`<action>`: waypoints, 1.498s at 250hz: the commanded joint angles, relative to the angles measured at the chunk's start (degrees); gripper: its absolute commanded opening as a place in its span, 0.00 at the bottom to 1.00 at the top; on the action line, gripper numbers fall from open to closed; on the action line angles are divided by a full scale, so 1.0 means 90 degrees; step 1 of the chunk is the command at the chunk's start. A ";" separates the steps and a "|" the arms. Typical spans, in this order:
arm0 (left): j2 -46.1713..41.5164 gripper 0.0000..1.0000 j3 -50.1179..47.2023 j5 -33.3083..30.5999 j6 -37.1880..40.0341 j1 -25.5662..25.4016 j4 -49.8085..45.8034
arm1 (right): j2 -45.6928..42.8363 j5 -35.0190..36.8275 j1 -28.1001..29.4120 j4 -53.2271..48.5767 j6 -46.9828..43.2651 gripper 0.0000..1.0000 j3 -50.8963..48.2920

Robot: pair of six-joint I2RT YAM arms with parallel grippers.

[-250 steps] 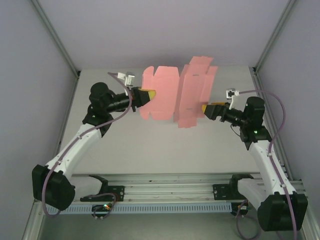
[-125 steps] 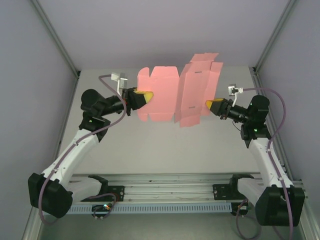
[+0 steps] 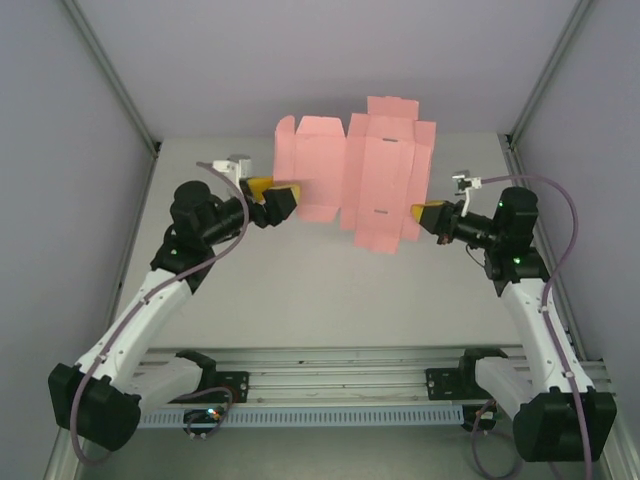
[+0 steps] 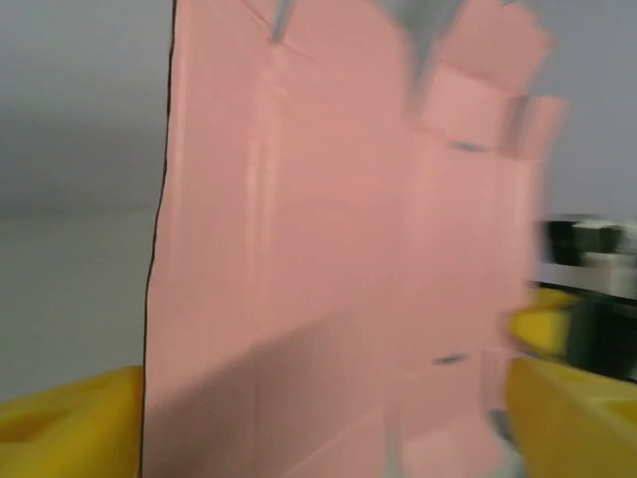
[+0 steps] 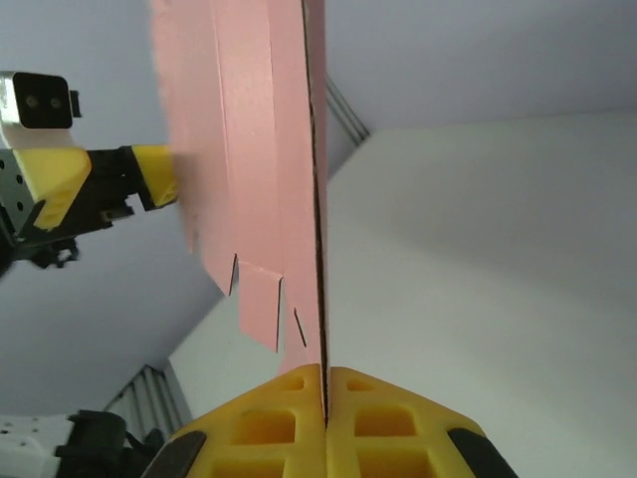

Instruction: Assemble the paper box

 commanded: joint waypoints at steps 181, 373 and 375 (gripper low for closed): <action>0.1141 1.00 0.0334 -0.1897 0.0585 0.0085 -0.2368 | 0.3012 0.6429 0.2947 -0.2749 -0.6174 0.00 0.1229; 0.3285 1.00 0.1586 -0.1656 0.1509 -0.0294 -0.2874 | 0.3417 0.7945 0.4074 -0.0135 -0.8139 0.00 0.0731; 0.3275 1.00 0.1572 -0.1687 0.1507 -0.0294 -0.2894 | 0.3414 0.7945 0.4074 -0.0145 -0.8124 0.00 0.0731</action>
